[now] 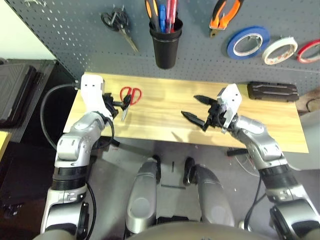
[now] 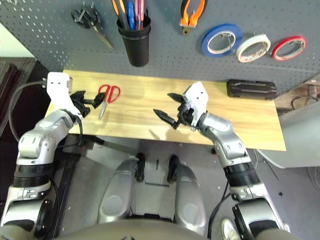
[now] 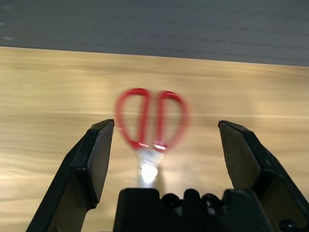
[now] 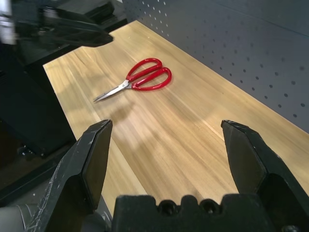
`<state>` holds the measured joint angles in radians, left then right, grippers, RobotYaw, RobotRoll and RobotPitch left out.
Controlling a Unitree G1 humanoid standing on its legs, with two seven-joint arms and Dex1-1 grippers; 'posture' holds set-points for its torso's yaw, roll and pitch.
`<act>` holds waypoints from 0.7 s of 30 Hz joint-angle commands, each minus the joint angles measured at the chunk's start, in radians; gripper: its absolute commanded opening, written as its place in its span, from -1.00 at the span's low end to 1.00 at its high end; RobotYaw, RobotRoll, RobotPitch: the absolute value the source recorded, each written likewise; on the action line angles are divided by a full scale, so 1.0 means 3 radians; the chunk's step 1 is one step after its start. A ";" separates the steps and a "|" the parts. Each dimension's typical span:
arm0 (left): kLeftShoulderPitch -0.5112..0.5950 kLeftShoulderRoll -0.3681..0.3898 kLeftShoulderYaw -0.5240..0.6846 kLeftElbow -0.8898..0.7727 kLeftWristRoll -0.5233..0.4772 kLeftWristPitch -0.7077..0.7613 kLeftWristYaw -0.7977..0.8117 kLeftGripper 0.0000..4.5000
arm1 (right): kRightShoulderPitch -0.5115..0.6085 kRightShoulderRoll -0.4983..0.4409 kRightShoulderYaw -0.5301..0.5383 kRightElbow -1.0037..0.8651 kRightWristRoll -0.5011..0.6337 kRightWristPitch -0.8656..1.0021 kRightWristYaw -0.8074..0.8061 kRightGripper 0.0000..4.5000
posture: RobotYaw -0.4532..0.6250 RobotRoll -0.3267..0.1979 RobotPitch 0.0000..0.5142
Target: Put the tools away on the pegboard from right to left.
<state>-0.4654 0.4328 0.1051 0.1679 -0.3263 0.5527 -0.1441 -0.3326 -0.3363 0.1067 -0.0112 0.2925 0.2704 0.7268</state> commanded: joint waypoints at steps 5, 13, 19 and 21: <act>-0.0421 -0.0147 0.0025 0.1217 0.0382 -0.0641 0.0007 0.97 | 0.0126 -0.0022 0.0071 -0.0242 -0.0011 0.0357 -0.0096 1.00 | -0.03 0.25 0.36; -0.0857 -0.0196 0.0008 0.2254 0.0610 -0.1108 -0.0046 0.97 | 0.0170 -0.0038 0.0249 -0.0303 -0.0130 0.0520 -0.0125 1.00 | -0.09 0.25 0.41; -0.1078 -0.0203 -0.0015 0.2800 0.0781 -0.1276 0.0015 0.97 | 0.0151 -0.0009 0.0326 -0.0278 -0.0201 0.0504 -0.0146 1.00 | -0.14 0.25 0.44; -0.1130 -0.0202 -0.0004 0.2923 0.0816 -0.1337 0.0040 0.97 | 0.0153 -0.0006 0.0327 -0.0293 -0.0205 0.0512 -0.0147 1.00 | -0.14 0.25 0.44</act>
<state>-0.8081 0.3722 0.1049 1.0034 -0.1021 0.1675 -0.1394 -0.3021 -0.3377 0.1880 -0.0832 0.2372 0.4132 0.6836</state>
